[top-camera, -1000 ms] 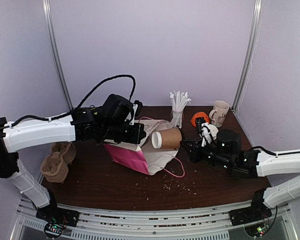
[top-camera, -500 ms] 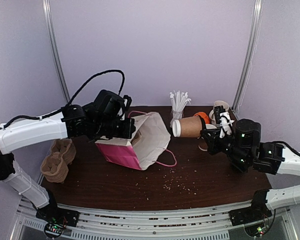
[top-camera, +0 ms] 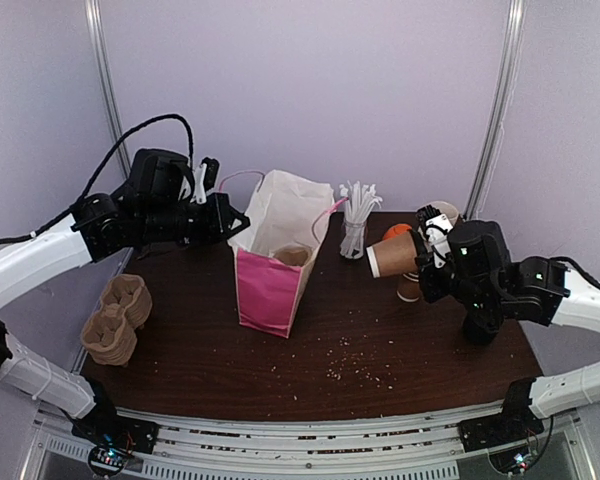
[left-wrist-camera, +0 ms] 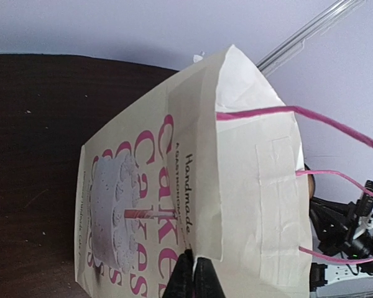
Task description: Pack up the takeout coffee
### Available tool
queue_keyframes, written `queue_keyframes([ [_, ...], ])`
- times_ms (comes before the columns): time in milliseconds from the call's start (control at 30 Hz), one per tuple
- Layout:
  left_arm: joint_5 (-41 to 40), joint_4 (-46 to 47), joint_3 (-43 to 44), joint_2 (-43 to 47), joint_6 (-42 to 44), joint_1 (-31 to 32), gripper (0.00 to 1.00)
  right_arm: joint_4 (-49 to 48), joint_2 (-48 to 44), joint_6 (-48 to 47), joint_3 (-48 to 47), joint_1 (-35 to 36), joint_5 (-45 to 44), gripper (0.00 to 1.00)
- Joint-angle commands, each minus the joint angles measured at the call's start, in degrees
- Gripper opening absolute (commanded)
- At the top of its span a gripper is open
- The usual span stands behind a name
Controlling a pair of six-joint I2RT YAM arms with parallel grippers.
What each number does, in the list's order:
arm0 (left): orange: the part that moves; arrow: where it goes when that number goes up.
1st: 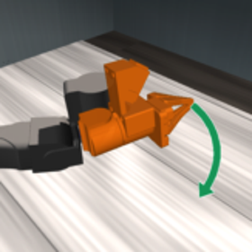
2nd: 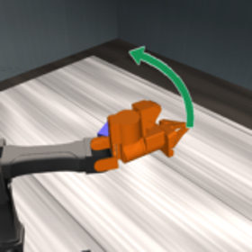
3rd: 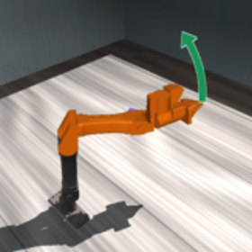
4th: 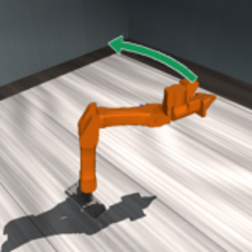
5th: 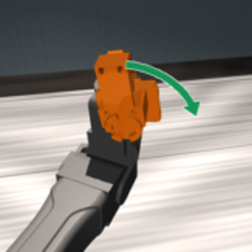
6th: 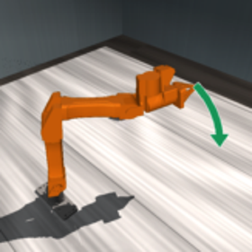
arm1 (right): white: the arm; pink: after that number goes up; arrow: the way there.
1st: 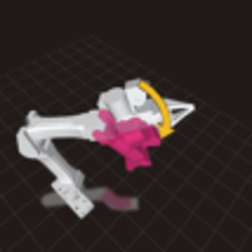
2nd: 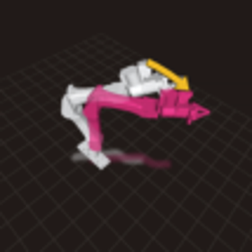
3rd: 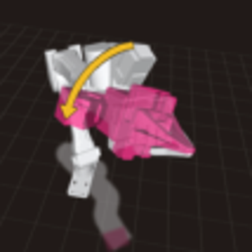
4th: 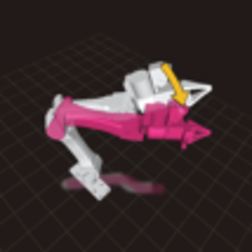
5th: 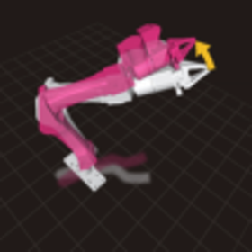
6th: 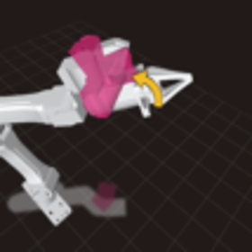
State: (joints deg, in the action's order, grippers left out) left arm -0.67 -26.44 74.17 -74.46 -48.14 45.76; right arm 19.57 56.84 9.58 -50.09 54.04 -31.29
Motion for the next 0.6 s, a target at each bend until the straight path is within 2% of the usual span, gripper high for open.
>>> queue_keyframes([
  [0,9.23,6.75,-2.12,1.60,-7.00,-0.32,0.00,4.20,1.44,-2.03,-2.03,0.24,0.04,0.00],
  [233,10.11,9.23,-7.79,1.85,-9.46,-1.29,0.00,6.36,6.55,-2.11,-1.93,0.53,1.75,0.00],
  [500,10.99,9.47,-10.17,0.97,-9.26,-2.86,0.00,6.98,10.18,-1.99,-1.34,0.99,2.45,0.00],
  [567,10.89,9.18,-9.85,1.19,-8.23,-2.87,0.16,7.03,10.52,-1.86,-1.46,1.11,2.56,0.00],
])
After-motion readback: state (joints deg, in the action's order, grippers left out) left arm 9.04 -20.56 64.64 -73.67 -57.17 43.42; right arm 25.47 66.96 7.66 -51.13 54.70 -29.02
